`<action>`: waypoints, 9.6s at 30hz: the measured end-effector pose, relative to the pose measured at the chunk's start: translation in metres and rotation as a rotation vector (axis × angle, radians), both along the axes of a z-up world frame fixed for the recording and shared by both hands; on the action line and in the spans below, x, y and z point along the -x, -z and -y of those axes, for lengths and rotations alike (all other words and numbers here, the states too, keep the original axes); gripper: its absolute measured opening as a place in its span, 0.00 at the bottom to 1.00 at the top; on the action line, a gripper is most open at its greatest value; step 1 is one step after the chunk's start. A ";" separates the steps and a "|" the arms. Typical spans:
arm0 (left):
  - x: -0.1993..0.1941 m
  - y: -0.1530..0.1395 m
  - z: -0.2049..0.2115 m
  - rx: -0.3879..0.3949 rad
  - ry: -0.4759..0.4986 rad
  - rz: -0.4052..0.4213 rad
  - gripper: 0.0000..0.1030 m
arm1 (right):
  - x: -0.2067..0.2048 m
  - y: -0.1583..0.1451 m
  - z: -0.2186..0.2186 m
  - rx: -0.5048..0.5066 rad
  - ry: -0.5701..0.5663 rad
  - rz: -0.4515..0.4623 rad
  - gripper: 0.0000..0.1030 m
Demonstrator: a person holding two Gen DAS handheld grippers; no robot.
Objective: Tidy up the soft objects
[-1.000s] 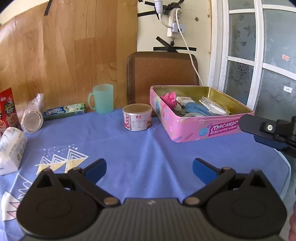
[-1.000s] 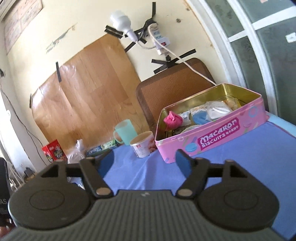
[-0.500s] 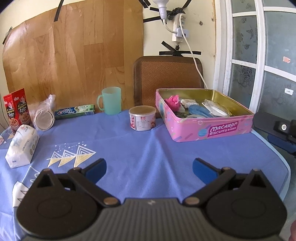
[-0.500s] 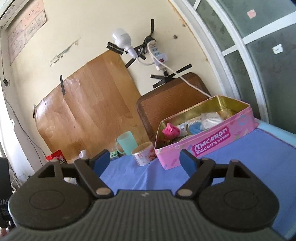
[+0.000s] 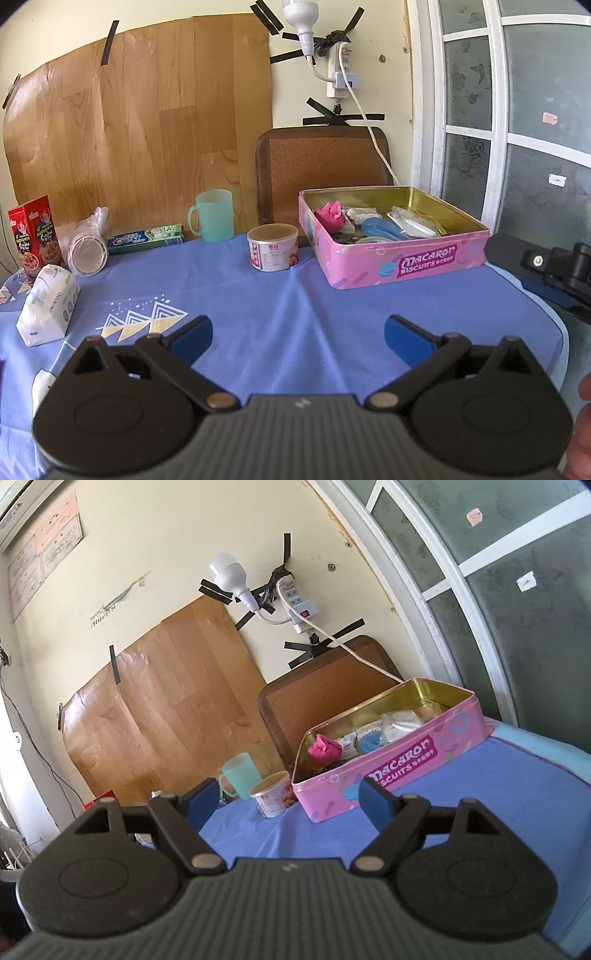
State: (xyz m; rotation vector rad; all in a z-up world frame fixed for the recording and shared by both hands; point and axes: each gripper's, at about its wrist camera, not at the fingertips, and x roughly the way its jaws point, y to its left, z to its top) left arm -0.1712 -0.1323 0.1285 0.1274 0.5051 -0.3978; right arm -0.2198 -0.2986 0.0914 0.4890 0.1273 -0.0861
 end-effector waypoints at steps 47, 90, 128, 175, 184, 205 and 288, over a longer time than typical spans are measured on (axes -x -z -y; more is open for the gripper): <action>0.005 0.000 -0.022 0.002 -0.048 0.008 1.00 | 0.013 0.016 -0.014 -0.003 0.091 -0.015 0.83; 0.005 0.018 -0.028 -0.002 -0.011 -0.101 1.00 | 0.012 0.027 -0.017 -0.006 0.105 -0.053 0.88; 0.013 0.019 -0.020 -0.031 0.050 -0.085 1.00 | 0.019 0.023 -0.021 0.071 0.124 -0.007 0.88; -0.113 0.053 -0.036 -0.037 -0.042 -0.180 1.00 | -0.100 0.030 -0.016 0.097 -0.021 -0.191 0.89; -0.191 0.066 -0.051 0.008 -0.026 -0.071 1.00 | -0.159 0.042 -0.040 0.143 0.021 -0.259 0.88; -0.231 0.091 -0.081 0.123 -0.006 -0.123 1.00 | -0.215 0.071 -0.068 0.198 0.109 -0.407 0.88; -0.174 0.048 -0.015 -0.020 -0.020 -0.174 1.00 | -0.126 0.024 -0.021 0.089 0.107 -0.183 0.91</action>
